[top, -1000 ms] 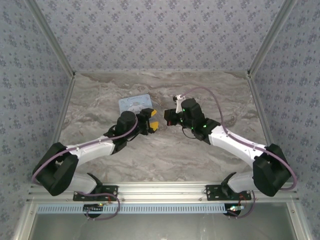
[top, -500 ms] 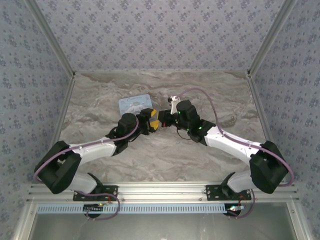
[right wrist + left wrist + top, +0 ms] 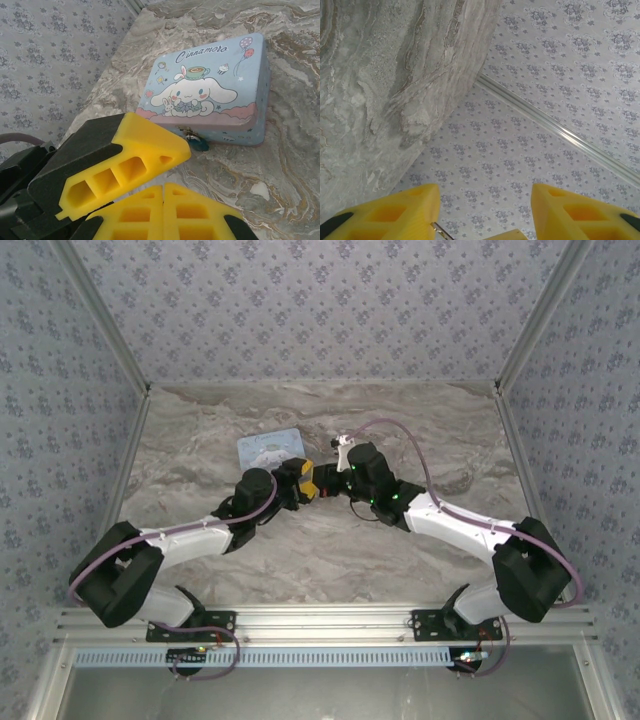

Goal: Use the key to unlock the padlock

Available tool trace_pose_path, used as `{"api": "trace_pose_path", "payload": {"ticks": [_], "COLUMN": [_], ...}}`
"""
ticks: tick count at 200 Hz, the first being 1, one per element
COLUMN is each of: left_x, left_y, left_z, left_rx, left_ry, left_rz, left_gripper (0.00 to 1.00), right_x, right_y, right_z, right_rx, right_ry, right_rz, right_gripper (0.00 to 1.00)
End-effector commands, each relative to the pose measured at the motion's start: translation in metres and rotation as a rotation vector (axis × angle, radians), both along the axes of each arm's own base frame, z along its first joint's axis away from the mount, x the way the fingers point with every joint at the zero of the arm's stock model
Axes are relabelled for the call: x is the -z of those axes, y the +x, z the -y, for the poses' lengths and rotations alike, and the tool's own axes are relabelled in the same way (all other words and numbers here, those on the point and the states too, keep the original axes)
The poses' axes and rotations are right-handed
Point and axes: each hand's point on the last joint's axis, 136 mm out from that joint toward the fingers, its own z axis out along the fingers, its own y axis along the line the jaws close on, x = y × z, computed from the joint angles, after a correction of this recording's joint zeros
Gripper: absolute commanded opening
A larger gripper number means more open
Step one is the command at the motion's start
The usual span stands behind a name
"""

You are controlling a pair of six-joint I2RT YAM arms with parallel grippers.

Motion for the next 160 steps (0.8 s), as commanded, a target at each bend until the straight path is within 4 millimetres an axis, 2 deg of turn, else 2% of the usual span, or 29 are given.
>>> {"api": "trace_pose_path", "payload": {"ticks": [1, 160], "left_x": [-0.007, 0.0022], "left_y": [0.0003, 0.0019], "left_z": [-0.0005, -0.0052], "left_rx": [-0.05, -0.073], "left_ry": [-0.144, -0.13], "left_rz": [-0.089, -0.094], "left_gripper": [0.46, 0.12], "right_x": [-0.0044, -0.0011], "right_y": [-0.0029, -0.0035], "right_z": [-0.0052, 0.0008], "right_rx": [-0.014, 0.006], "right_ry": [0.025, 0.006], "right_rz": [-0.001, 0.001], "right_gripper": [0.0, 0.0]}}
